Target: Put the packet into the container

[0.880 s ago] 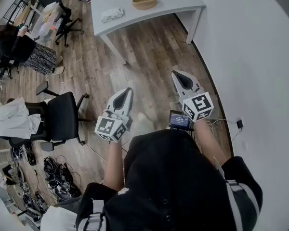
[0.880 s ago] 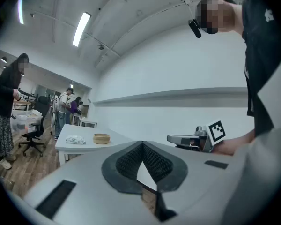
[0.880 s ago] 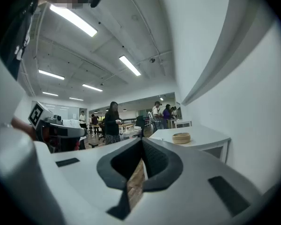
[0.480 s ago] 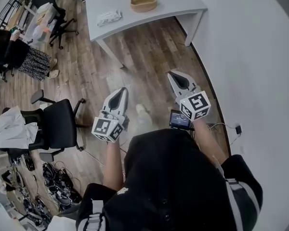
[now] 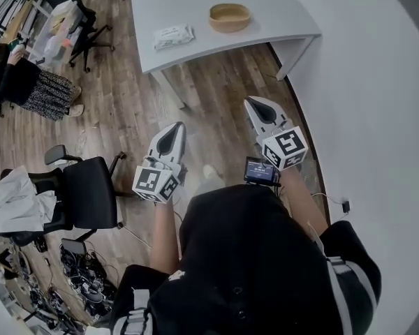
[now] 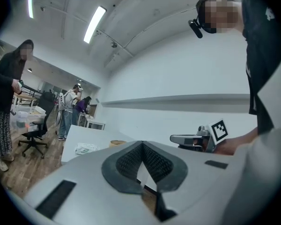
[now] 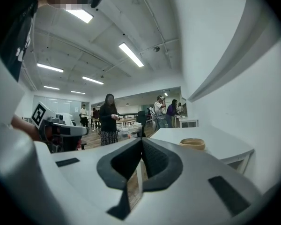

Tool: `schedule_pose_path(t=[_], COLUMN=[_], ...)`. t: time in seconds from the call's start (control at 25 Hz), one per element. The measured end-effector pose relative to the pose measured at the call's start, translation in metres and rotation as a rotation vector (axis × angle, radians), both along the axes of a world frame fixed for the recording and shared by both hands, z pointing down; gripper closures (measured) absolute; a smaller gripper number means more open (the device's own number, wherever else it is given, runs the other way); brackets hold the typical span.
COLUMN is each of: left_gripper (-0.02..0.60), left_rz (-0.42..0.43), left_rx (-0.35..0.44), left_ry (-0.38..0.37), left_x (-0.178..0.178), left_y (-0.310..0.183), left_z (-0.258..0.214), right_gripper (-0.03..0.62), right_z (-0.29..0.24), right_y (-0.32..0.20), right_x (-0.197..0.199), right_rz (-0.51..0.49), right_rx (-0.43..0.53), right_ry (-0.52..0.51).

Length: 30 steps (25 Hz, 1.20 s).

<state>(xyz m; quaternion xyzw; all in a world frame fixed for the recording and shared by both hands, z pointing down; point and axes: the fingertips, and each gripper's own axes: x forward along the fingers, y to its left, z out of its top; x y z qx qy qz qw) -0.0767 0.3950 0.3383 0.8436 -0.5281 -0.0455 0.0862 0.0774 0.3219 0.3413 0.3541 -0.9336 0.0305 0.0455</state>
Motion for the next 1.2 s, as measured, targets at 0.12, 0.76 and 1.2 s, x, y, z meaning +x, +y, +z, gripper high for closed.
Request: schedule_pose_path(t=[0.12, 0.76, 1.2], left_gripper=[0.581, 0.581, 0.581], left_rz=[-0.013, 0.022, -0.034], left_rx=[-0.007, -0.037, -0.098], left_ry=[-0.004, -0.009, -0.091], left_x=[-0.033, -0.072, -0.08], left_y=[-0.024, -0.186, -0.329], left_z=[0.004, 0.018, 0.014], right_gripper=[0.572, 0.572, 0.571], right_z=[-0.001, 0.012, 0.016], right_y=[-0.029, -0.192, -0.339], right_x=[-0.033, -0.087, -0.128], right_rz=[-0.021, -0.064, -0.253], right_rx=[0.004, -0.001, -0.007], right_ry=[0.011, 0.048, 0.056])
